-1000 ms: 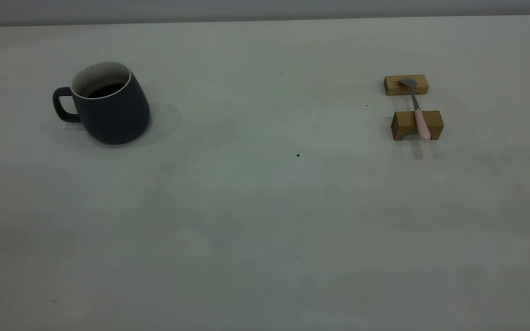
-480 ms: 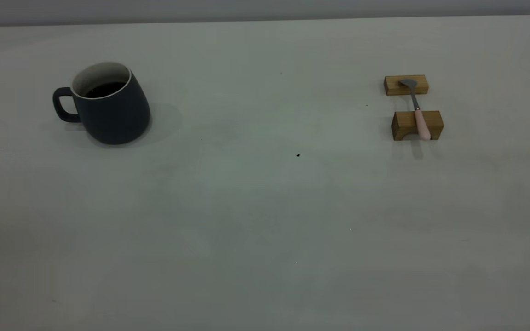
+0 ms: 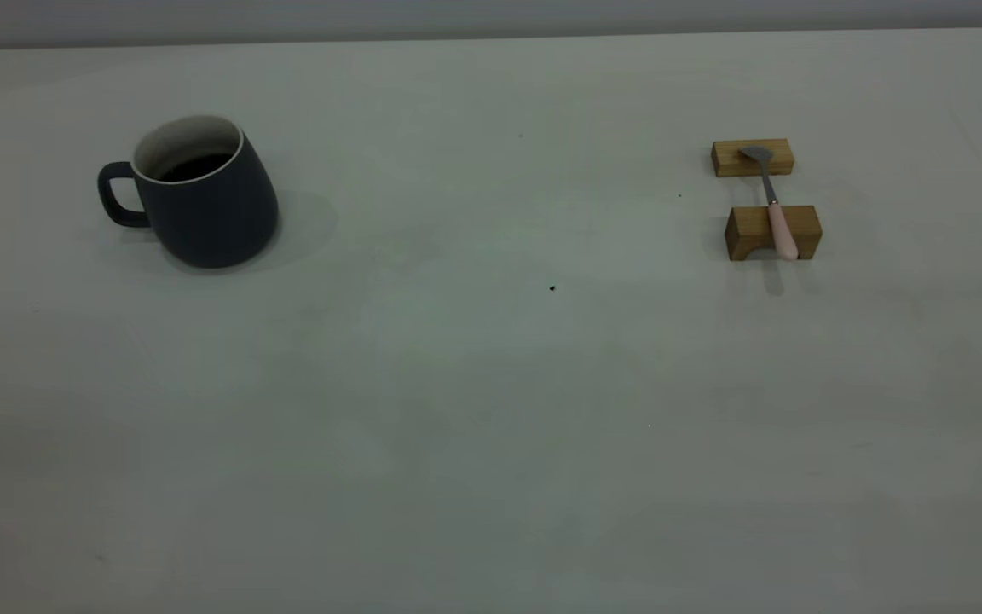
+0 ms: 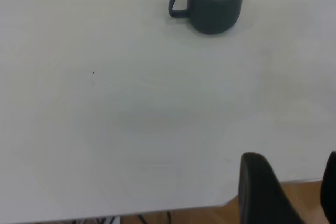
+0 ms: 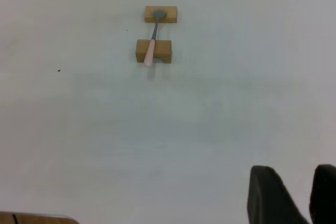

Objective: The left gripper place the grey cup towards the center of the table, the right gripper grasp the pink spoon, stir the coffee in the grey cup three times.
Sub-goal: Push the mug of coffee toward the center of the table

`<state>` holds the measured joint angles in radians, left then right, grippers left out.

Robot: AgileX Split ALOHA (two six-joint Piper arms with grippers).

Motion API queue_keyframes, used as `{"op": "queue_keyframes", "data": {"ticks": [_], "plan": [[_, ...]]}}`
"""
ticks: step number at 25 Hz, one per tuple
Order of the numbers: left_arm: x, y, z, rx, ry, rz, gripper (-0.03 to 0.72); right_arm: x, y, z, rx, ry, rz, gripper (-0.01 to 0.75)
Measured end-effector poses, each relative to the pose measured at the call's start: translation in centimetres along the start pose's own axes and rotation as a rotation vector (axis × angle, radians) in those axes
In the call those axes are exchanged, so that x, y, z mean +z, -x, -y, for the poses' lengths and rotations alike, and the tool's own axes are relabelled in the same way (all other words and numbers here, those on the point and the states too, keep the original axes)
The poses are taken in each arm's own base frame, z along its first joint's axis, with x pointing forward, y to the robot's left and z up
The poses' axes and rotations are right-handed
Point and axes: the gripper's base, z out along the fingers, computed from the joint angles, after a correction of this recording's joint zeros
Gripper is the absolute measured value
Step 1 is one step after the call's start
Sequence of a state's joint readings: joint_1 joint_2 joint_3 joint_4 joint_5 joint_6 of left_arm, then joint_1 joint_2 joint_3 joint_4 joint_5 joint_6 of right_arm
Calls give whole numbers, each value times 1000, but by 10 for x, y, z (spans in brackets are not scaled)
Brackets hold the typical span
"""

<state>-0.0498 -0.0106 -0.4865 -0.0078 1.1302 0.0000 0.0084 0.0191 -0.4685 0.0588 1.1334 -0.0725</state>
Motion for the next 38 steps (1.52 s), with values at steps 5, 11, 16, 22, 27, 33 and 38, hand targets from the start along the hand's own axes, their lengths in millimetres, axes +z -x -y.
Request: {"op": "queue_keyframes", "data": {"ticks": [5, 11, 16, 22, 27, 33, 38], "plan": [[11, 22, 0, 0, 0, -109, 355, 0, 0, 0, 0, 0, 0, 237], [61, 82, -3, 74, 27, -269, 355, 0, 0, 0, 0, 0, 0, 237], [124, 132, -7, 238, 29, -406, 372, 0, 0, 0, 0, 0, 0, 237], [219, 170, -8, 463, -39, -560, 549, 0, 0, 0, 0, 0, 0, 237], [291, 181, -7, 659, -122, -620, 625, 0, 0, 0, 0, 0, 0, 237], [357, 167, -7, 907, -259, -714, 600, 0, 0, 0, 0, 0, 0, 237], [396, 158, -8, 1071, -337, -738, 595, 0, 0, 0, 0, 0, 0, 237]]}}
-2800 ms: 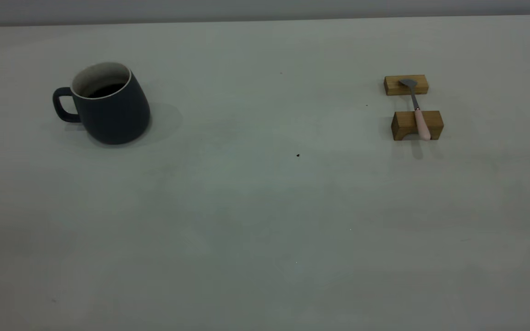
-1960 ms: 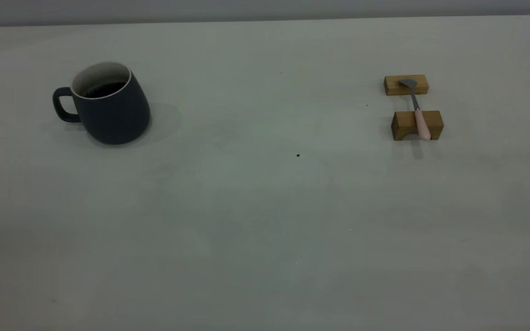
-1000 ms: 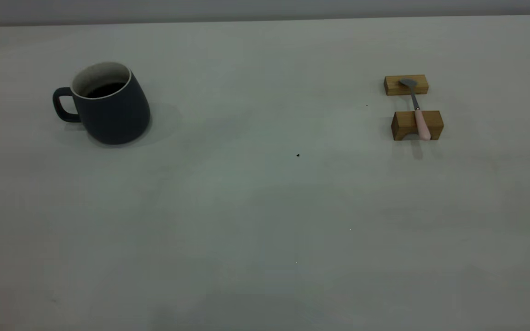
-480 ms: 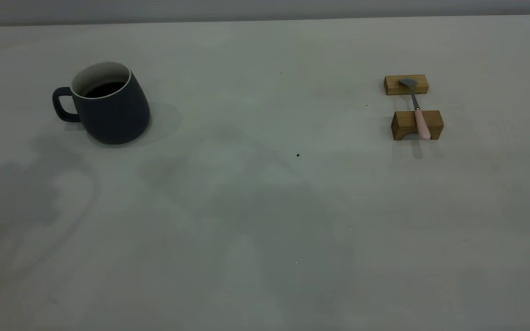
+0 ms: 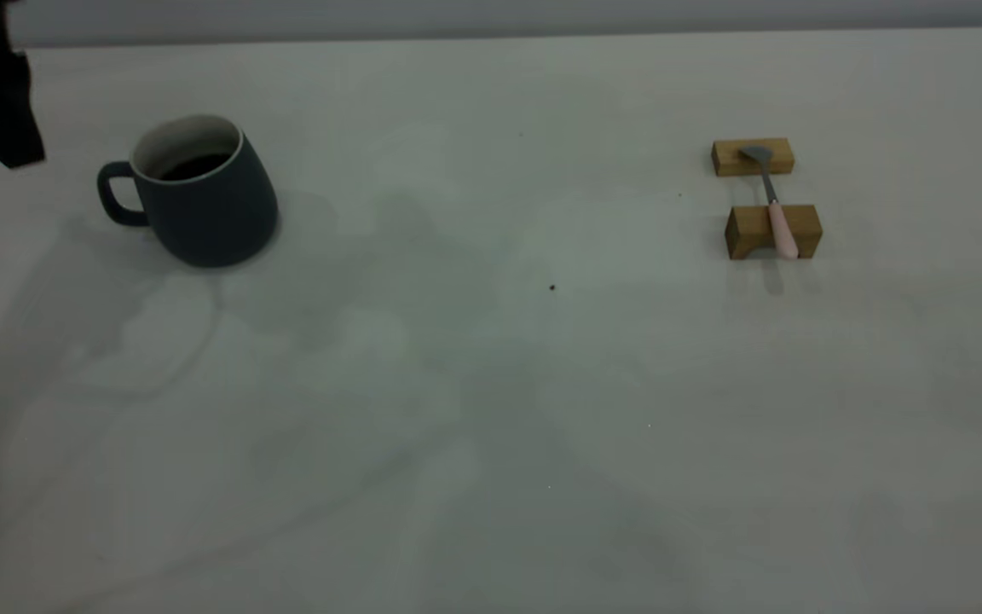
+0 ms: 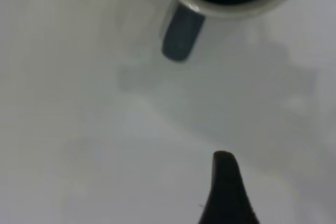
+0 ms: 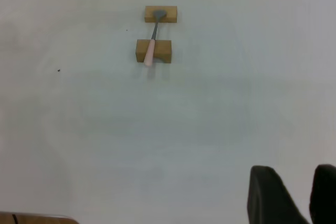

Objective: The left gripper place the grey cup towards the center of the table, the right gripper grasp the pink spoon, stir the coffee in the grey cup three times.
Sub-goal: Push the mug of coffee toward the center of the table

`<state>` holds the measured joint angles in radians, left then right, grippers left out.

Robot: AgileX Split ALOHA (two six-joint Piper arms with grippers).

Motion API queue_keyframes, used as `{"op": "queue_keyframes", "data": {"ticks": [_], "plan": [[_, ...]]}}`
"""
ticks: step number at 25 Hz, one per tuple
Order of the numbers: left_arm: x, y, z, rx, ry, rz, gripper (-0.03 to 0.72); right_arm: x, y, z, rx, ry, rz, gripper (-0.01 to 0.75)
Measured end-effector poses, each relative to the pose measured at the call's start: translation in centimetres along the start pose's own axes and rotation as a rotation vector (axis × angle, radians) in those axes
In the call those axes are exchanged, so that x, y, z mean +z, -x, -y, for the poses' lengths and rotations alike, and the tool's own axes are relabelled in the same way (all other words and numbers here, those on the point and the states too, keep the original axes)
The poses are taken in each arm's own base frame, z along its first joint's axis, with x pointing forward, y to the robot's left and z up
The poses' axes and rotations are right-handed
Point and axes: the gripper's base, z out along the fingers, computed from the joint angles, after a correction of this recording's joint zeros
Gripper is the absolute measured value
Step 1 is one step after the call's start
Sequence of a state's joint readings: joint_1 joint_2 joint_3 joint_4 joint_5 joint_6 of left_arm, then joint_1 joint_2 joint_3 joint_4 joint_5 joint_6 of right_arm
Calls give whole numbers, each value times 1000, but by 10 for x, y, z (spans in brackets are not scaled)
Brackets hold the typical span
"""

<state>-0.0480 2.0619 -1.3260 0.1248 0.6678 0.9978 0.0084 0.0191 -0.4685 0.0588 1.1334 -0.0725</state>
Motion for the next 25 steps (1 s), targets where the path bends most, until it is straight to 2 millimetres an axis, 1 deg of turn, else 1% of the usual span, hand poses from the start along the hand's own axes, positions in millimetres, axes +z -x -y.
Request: {"op": "queue_keyframes", "data": {"ticks": [3, 9, 14, 19, 21, 23, 25], "plan": [[17, 5, -8, 100, -1, -8, 595, 0, 0, 0, 0, 0, 0, 237], [44, 17, -24, 210, 34, 12, 595, 0, 0, 0, 0, 0, 0, 237], [61, 24, -32, 293, 53, 21, 595, 0, 0, 0, 0, 0, 0, 237], [72, 27, -34, 340, 69, 30, 580, 0, 0, 0, 0, 0, 0, 237], [73, 29, -33, 367, 73, 31, 540, 0, 0, 0, 0, 0, 0, 237], [73, 31, -32, 382, 76, 32, 477, 0, 0, 0, 0, 0, 0, 237], [73, 34, -30, 394, 76, 30, 394, 0, 0, 0, 0, 0, 0, 237]]}}
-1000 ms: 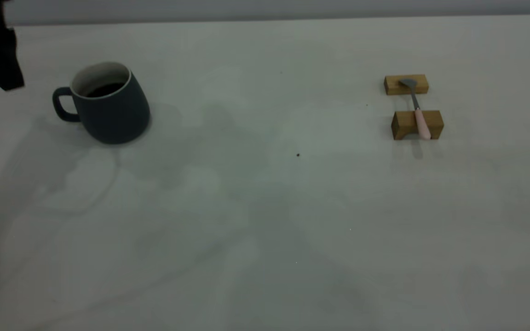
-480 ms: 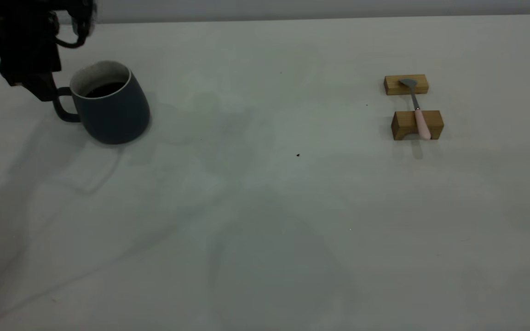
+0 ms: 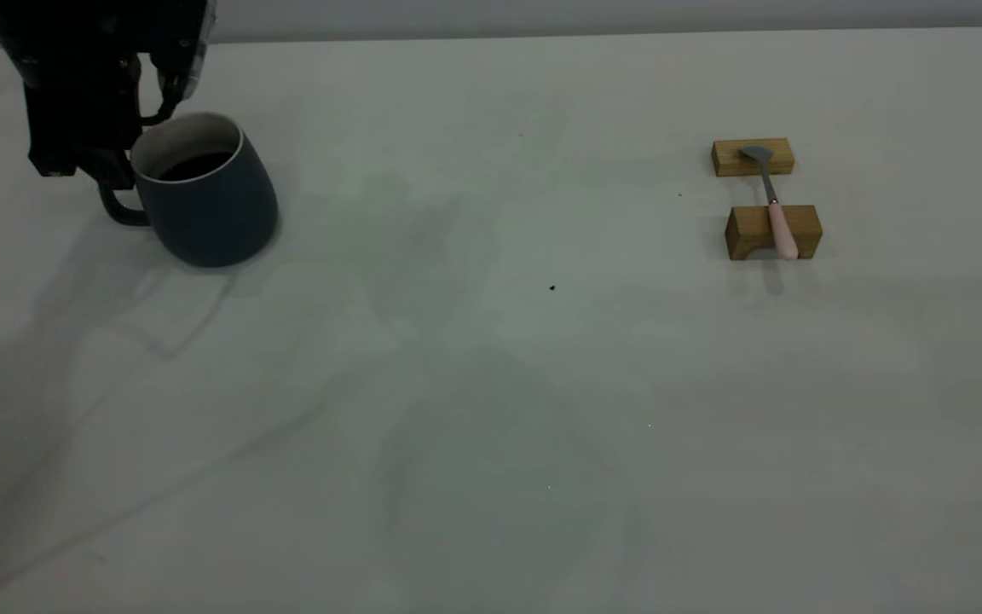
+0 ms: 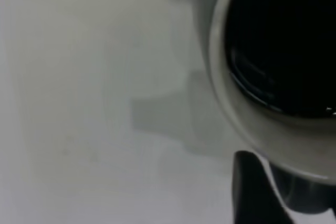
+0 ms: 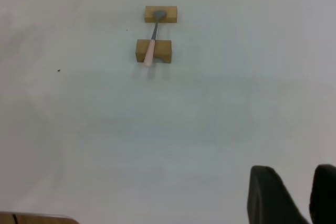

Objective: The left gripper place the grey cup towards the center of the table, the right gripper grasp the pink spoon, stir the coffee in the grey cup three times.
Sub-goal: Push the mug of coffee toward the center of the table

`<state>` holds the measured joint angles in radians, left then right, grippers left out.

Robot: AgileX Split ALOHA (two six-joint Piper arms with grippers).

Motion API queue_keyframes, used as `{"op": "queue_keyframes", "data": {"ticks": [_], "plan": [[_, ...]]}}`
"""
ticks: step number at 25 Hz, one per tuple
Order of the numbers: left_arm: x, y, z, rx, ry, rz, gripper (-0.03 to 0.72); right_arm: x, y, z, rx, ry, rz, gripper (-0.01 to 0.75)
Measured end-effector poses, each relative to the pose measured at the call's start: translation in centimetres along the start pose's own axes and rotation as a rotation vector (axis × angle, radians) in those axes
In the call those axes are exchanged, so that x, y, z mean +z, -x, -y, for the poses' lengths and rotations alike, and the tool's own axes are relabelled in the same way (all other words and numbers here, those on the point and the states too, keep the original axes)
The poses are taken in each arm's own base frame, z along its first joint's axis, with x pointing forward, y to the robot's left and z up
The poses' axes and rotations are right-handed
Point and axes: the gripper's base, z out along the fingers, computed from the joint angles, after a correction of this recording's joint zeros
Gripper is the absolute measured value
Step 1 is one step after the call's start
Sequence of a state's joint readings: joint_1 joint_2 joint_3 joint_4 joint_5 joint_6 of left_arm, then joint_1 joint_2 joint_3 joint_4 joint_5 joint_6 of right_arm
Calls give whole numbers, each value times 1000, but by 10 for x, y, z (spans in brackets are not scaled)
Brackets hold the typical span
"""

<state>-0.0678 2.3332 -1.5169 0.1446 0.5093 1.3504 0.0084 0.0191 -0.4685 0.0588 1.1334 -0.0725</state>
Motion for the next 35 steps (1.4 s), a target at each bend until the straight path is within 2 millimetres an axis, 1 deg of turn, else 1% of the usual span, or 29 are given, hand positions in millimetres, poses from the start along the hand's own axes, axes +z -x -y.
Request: {"op": "queue_keyframes", "data": {"ticks": [4, 6, 11, 22, 26, 28, 30, 32, 35], "plan": [[0, 3, 0, 5, -1, 3, 255, 0, 0, 0, 0, 0, 0, 237], [0, 8, 1, 10, -1, 7, 230, 0, 0, 0, 0, 1, 0, 237], [-3, 28, 2, 40, 4, 21, 229, 0, 0, 0, 0, 1, 0, 237], [-12, 102, 18, 70, 16, 62, 238, 0, 0, 0, 0, 1, 0, 237], [-15, 123, 24, 88, 34, 82, 246, 0, 0, 0, 0, 1, 0, 237], [-15, 127, 25, 66, 42, 92, 267, 0, 0, 0, 0, 1, 0, 237], [-16, 128, 25, 41, 42, 96, 316, 0, 0, 0, 0, 1, 0, 237], [-16, 128, 25, 22, 33, 92, 403, 0, 0, 0, 0, 1, 0, 237], [-20, 128, 23, -3, 10, 78, 565, 0, 0, 0, 0, 1, 0, 237]]}}
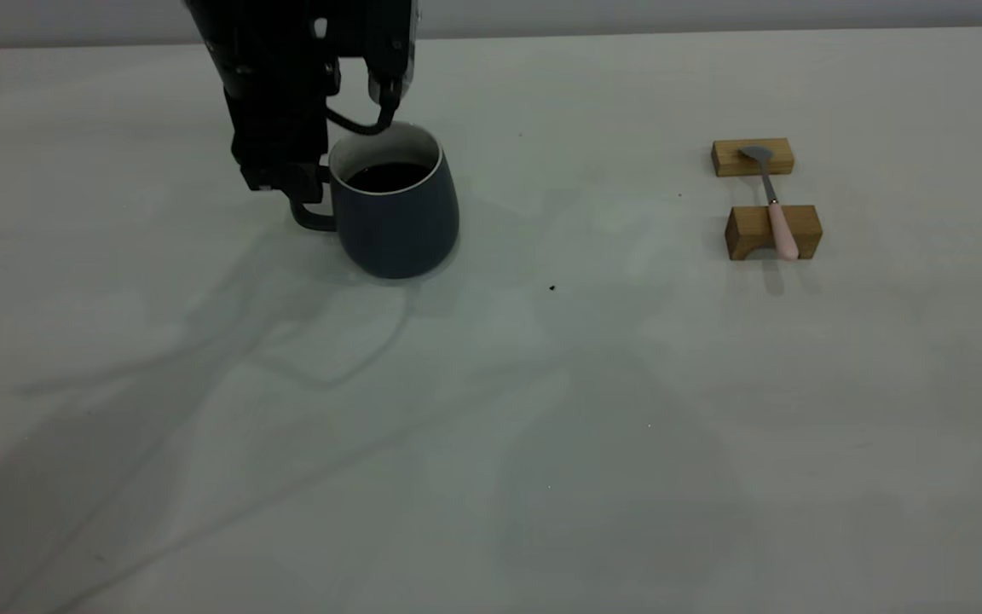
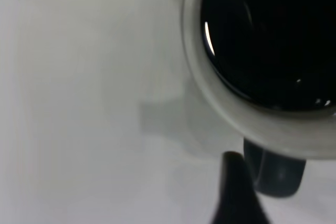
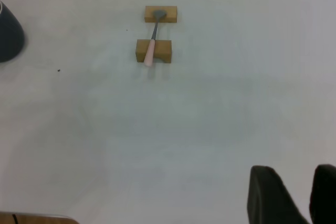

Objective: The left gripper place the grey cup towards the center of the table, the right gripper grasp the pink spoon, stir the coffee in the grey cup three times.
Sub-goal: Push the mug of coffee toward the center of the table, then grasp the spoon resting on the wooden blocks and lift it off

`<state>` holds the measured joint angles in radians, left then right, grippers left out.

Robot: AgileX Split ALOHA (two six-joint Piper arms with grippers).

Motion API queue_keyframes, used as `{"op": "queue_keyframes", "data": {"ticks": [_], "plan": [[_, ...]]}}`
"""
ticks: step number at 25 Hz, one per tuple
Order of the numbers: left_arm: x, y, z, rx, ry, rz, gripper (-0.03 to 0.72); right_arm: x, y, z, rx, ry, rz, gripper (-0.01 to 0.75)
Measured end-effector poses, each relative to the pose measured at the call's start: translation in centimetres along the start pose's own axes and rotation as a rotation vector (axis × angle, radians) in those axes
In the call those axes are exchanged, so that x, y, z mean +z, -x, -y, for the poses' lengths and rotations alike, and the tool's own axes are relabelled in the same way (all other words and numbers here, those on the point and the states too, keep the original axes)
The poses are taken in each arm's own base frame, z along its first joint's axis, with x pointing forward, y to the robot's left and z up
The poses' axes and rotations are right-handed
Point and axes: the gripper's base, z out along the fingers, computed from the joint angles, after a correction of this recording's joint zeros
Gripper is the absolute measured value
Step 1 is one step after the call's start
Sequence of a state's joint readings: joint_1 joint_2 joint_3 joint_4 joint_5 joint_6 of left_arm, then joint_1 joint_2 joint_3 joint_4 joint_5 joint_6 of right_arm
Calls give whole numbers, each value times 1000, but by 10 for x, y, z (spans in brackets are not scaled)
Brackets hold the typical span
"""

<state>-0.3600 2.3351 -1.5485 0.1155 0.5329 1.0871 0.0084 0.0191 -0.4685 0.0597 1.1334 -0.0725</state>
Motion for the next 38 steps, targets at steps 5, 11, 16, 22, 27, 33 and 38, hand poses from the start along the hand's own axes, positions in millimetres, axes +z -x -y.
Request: {"op": "queue_keyframes", "data": {"ticks": [5, 11, 16, 22, 27, 33, 38], "plan": [[-49, 2, -19, -155, 30, 1, 674, 0, 0, 0, 0, 0, 0, 237], [-172, -5, -31, -660, 126, 68, 567, 0, 0, 0, 0, 0, 0, 237], [-244, -26, -4, -931, 93, -10, 459, 0, 0, 0, 0, 0, 0, 237], [-300, -42, 13, -1062, 192, 52, 377, 0, 0, 0, 0, 0, 0, 237], [-330, -58, 55, -1102, 183, 111, 346, 0, 0, 0, 0, 0, 0, 238], [-325, -97, 162, -1138, 109, 80, 338, 0, 0, 0, 0, 0, 0, 238], [-314, -134, 233, -1268, 116, 110, 338, 0, 0, 0, 0, 0, 0, 238]]}}
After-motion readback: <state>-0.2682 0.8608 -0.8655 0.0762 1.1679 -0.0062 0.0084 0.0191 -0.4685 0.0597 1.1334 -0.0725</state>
